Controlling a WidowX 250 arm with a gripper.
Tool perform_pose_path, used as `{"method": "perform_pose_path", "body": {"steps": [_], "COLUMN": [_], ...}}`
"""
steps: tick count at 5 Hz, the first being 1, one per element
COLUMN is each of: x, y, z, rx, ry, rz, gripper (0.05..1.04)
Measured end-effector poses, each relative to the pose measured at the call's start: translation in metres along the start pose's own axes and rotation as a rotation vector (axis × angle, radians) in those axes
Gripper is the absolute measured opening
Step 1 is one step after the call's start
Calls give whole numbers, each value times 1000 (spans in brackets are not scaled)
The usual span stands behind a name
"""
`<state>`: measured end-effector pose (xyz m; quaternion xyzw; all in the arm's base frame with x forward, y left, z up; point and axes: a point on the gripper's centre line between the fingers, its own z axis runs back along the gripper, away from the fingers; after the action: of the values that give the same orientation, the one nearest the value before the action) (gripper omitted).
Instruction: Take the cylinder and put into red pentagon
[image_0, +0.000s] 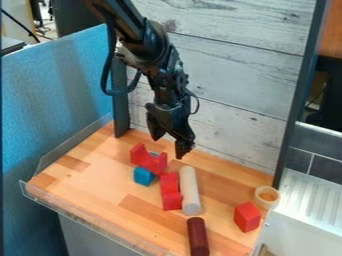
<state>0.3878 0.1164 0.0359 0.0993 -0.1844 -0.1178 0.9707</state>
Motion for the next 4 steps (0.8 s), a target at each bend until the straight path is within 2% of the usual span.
{"method": "perform_pose_path", "body": {"steps": [1,3,4], "x": [-8,-20,-16], "y": [-6,-23,-27], "z": [-11,-12,0], "rx": [-19,-77,-79], "ry": [32,102,91], "rz": [3,75,103], "gripper": [1000,1000,1000]}}
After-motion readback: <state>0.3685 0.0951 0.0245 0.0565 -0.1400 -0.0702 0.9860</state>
